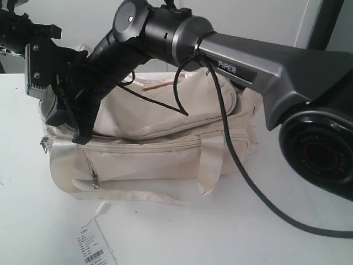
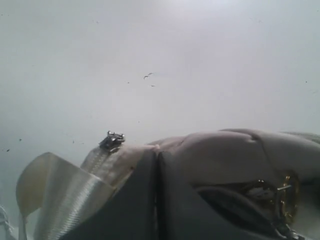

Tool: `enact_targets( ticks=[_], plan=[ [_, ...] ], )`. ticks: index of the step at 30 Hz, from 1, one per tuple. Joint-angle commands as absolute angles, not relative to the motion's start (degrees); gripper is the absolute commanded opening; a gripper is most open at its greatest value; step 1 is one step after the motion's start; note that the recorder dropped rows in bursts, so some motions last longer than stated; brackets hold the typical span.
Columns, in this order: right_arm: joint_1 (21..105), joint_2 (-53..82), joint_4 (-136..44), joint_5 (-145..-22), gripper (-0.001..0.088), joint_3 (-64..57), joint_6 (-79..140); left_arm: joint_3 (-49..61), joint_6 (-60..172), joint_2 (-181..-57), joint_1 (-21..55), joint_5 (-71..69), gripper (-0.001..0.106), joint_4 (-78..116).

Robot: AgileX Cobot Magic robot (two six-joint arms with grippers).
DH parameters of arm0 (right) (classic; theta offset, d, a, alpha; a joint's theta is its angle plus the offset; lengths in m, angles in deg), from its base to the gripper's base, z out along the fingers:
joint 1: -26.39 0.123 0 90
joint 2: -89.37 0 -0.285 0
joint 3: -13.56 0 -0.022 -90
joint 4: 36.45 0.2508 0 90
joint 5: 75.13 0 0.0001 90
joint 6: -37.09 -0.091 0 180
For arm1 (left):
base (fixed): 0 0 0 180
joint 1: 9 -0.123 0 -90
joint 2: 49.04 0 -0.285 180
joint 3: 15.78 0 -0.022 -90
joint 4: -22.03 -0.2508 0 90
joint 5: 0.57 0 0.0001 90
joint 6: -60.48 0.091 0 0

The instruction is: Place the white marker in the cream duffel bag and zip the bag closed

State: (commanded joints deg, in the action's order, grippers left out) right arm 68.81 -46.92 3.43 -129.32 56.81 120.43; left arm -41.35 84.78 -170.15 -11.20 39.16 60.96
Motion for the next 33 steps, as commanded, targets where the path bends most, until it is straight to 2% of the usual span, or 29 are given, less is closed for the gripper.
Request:
enact_targets(
  ticks=[2, 4, 8, 10, 21, 33],
  plan=[
    [68.81, -46.34, 3.28, -127.81, 0.0021, 56.81, 118.21, -41.35, 84.92, -170.15, -11.20, 39.30, 0.000, 60.96],
    [68.81, -45.19, 2.69, -124.09, 0.0092, 56.81, 114.55, -41.35, 84.92, -170.15, -11.20, 39.30, 0.000, 60.96],
    [68.59, -43.93, 1.00, -116.57, 0.0363, 56.81, 111.36, -41.35, 84.92, -170.15, -11.20, 39.30, 0.000, 60.96],
    [68.63, -43.93, 0.38, -116.32, 0.0452, 56.81, 111.63, -41.35, 84.92, -170.15, -11.20, 39.30, 0.000, 60.96],
    [68.63, -47.99, -2.16, -115.19, 0.0463, 56.81, 110.86, -41.35, 84.92, -170.15, -11.20, 39.43, 0.000, 60.96],
    [69.48, -49.31, -1.52, -108.66, 0.0424, 56.81, 111.25, -41.35, 84.92, -170.15, -11.20, 39.43, 0.000, 60.96]
  ],
)
